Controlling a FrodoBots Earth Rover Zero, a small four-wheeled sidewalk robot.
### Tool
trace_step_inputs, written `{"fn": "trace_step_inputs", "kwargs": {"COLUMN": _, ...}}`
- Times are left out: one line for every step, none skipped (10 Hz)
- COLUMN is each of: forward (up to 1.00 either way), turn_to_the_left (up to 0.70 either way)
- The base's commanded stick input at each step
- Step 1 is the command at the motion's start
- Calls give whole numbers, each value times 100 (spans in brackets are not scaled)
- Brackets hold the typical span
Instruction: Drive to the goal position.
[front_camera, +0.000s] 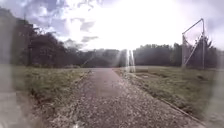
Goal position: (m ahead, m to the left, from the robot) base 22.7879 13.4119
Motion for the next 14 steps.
{"fn": "trace_step_inputs", "kwargs": {"forward": 70, "turn_to_the_left": 1}}
{"fn": "trace_step_inputs", "kwargs": {"forward": 70, "turn_to_the_left": 3}}
{"fn": "trace_step_inputs", "kwargs": {"forward": 70, "turn_to_the_left": 6}}
{"fn": "trace_step_inputs", "kwargs": {"forward": 70, "turn_to_the_left": 16}}
{"fn": "trace_step_inputs", "kwargs": {"forward": 70, "turn_to_the_left": 33}}
{"fn": "trace_step_inputs", "kwargs": {"forward": 70, "turn_to_the_left": 31}}
{"fn": "trace_step_inputs", "kwargs": {"forward": 70, "turn_to_the_left": 1}}
{"fn": "trace_step_inputs", "kwargs": {"forward": 70, "turn_to_the_left": 0}}
{"fn": "trace_step_inputs", "kwargs": {"forward": 70, "turn_to_the_left": 0}}
{"fn": "trace_step_inputs", "kwargs": {"forward": 70, "turn_to_the_left": 0}}
{"fn": "trace_step_inputs", "kwargs": {"forward": 70, "turn_to_the_left": 0}}
{"fn": "trace_step_inputs", "kwargs": {"forward": 70, "turn_to_the_left": 0}}
{"fn": "trace_step_inputs", "kwargs": {"forward": 70, "turn_to_the_left": 0}}
{"fn": "trace_step_inputs", "kwargs": {"forward": 70, "turn_to_the_left": 0}}
